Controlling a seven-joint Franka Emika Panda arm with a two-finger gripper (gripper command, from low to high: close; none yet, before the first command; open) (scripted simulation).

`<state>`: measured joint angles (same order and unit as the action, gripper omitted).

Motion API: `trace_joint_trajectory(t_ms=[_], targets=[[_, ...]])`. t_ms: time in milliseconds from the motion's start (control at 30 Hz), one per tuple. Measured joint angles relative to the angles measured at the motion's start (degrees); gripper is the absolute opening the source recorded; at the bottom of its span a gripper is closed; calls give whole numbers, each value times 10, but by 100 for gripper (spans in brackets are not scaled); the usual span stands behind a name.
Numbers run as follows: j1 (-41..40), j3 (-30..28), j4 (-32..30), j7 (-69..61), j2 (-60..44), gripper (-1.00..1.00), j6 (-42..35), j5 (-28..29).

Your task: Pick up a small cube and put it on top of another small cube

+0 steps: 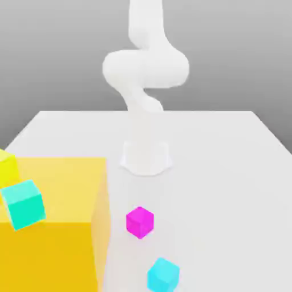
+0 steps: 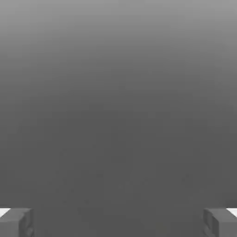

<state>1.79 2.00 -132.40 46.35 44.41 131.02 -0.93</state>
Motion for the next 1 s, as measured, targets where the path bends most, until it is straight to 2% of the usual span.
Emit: trace_joint_trajectory(t_ms=[433, 600, 667, 833, 1000], targets=[[-44, 66, -223, 192, -228, 0, 180, -38], [-89, 79, -331, 305, -336, 0, 285, -26], [-110, 65, -370, 355, -384, 0, 337, -20], [-110, 42, -369, 382, -478, 0, 419, 6], [-58, -12, -355, 398, -570, 0, 495, 24]])
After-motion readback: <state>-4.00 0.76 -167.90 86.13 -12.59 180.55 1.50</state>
